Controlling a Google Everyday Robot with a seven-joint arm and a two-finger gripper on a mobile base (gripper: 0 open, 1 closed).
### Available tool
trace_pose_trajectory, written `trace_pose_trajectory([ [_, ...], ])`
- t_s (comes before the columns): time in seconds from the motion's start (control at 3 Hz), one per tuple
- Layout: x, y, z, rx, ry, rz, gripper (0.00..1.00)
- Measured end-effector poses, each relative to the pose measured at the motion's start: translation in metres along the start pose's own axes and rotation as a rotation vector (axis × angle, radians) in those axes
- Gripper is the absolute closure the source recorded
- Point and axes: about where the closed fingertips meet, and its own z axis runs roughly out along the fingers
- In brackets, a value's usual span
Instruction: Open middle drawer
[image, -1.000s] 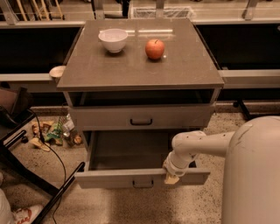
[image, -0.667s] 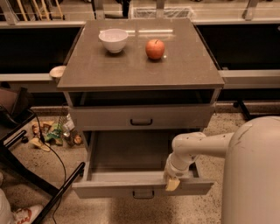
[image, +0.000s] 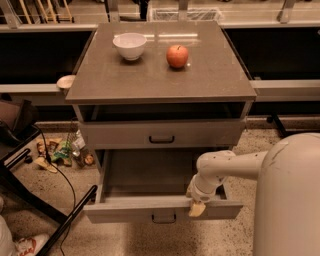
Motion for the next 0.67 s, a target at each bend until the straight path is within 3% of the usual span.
trace_pose_trajectory([
  [0.33,0.0,0.0,0.0,0.0,0.0,0.0,0.0],
  [0.67,0.004,0.009,-0.027,0.02,-0.005,-0.012,0.0],
])
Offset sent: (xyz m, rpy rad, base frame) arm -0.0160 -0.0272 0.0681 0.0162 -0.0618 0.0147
